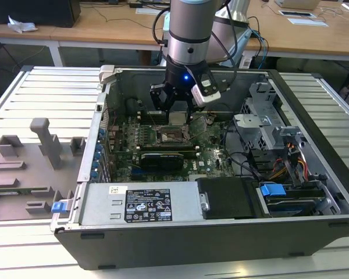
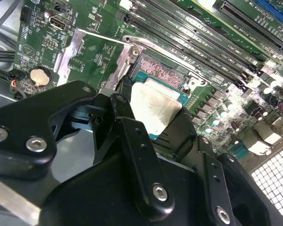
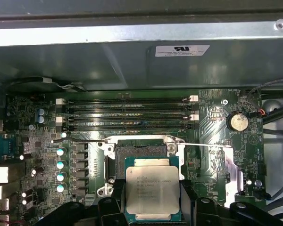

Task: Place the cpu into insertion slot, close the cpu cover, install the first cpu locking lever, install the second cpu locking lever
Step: 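Place the cpu into insertion slot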

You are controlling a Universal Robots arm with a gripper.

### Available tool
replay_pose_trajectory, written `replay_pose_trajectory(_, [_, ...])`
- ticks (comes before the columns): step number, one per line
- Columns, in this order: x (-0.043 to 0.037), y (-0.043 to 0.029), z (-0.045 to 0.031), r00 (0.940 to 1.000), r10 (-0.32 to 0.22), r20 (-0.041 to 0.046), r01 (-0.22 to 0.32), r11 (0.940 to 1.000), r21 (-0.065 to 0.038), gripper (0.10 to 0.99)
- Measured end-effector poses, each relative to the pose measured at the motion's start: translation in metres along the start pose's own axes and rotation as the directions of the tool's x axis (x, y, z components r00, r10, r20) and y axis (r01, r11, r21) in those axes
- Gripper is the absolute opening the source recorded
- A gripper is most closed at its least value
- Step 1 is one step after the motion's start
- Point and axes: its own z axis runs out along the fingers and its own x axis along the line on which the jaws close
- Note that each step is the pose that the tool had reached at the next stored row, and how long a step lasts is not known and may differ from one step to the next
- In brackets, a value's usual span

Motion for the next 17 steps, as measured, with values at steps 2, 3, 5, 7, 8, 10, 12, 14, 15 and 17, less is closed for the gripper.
replay_pose_trajectory(2, [0.0000, 0.0000, 0.0000, 0.9997, 0.024, 0.0012, -0.024, 0.9997, 0.001, 0.545])
replay_pose_trajectory(3, [0.0000, 0.0000, 0.0001, 0.9982, 0.060, 0.0031, -0.060, 0.9982, 0.000, 0.545])
replay_pose_trajectory(5, [0.0000, 0.0000, 0.0002, 0.9959, 0.091, 0.0047, -0.091, 0.9959, -0.001, 0.545])
replay_pose_trajectory(7, [0.0000, 0.0000, 0.0003, 0.9927, 0.120, 0.0061, -0.120, 0.9927, -0.001, 0.545])
replay_pose_trajectory(8, [0.0000, 0.0000, 0.0004, 0.9908, 0.135, 0.0069, -0.135, 0.9908, -0.002, 0.545])
replay_pose_trajectory(10, [0.0000, -0.0001, 0.0006, 0.9854, 0.170, 0.0086, -0.170, 0.9854, -0.003, 0.545])
replay_pose_trajectory(12, [0.0000, -0.0001, 0.0008, 0.9798, 0.200, 0.0101, -0.200, 0.9799, -0.003, 0.545])
replay_pose_trajectory(14, [0.0000, -0.0001, 0.0010, 0.9750, 0.222, 0.0113, -0.222, 0.9751, -0.004, 0.545])
replay_pose_trajectory(15, [0.0000, 0.0000, 0.0010, 0.9706, 0.240, 0.0121, -0.240, 0.9707, -0.005, 0.545])
replay_pose_trajectory(17, [0.0000, 0.0000, 0.0011, 0.9656, 0.260, 0.0130, -0.259, 0.9657, -0.005, 0.545])
